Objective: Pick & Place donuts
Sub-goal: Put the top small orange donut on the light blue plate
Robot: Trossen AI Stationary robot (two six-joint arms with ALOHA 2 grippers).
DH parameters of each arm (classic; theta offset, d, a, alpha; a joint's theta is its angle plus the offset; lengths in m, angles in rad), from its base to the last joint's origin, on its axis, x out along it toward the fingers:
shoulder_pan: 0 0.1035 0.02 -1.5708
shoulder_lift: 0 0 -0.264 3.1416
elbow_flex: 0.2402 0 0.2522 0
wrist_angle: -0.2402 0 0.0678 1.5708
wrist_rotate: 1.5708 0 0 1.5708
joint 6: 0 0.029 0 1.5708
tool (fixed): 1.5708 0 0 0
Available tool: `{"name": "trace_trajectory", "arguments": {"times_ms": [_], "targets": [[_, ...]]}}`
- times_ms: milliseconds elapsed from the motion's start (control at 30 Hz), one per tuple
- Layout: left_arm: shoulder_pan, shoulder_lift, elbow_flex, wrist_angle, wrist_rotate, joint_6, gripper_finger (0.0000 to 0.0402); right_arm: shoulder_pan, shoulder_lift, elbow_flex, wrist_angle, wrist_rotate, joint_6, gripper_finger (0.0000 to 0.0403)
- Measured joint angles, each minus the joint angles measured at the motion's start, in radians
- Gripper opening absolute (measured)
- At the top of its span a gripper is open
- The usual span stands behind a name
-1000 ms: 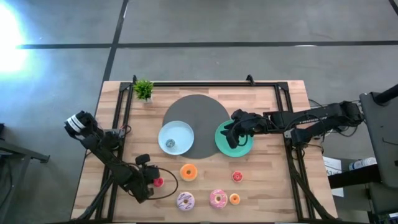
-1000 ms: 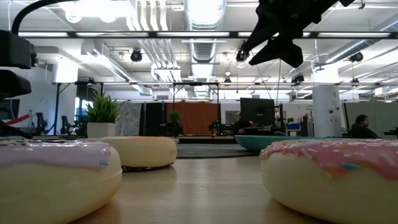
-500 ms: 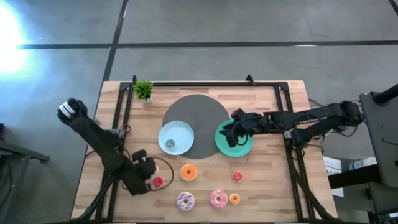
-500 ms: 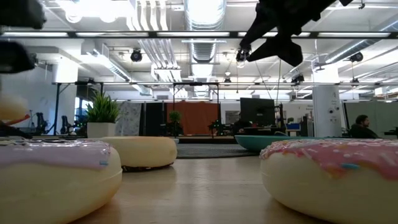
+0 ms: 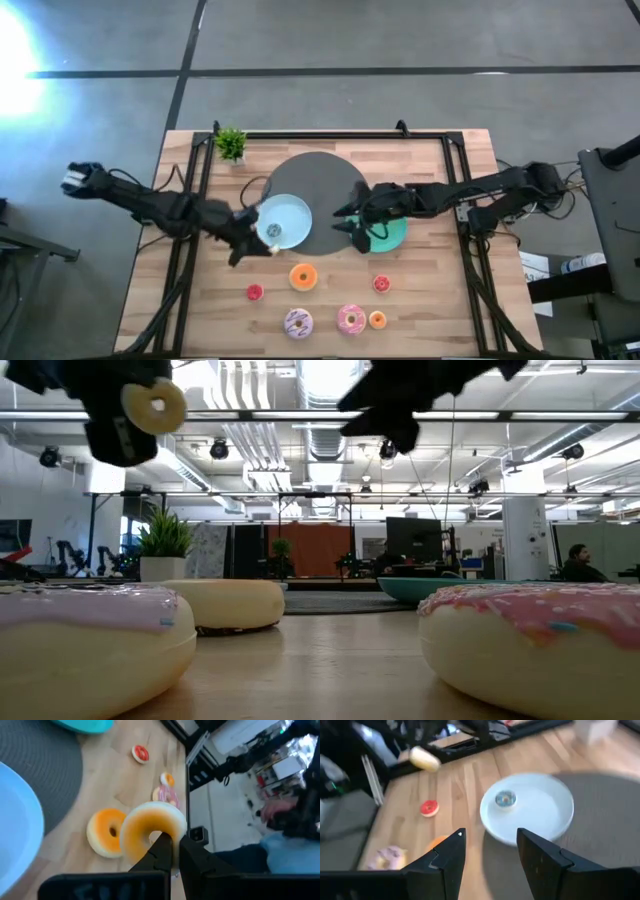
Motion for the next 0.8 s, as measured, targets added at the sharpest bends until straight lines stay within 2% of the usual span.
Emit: {"name": "trace_trajectory", "arguments": {"times_ms": [100,267,433,600,800], "targets": [[0.111,0.004,-0.004,0.003,0.096,0.041,0.0,0.0,0.07,0.118,-0.07,0.0,-0.167,0.0169],[0.246,0.036,-0.007,0.011,0.17,0.103,0.0,-0.006,0.187,0.336,-0.295,0.01,-0.367,0.0169],[0.336,0.084,0.008,0.04,0.253,0.14,0.0,-0.02,0.297,0.477,-0.331,-0.066,-0.606,0.0169],[0.341,0.117,0.049,0.041,0.286,0.191,0.0,-0.027,0.381,0.584,-0.371,-0.076,-0.646,0.0171],[0.341,0.168,0.097,0.04,0.289,0.236,0.0,-0.021,0.45,0.671,-0.394,-0.095,-0.671,0.0192]]}}
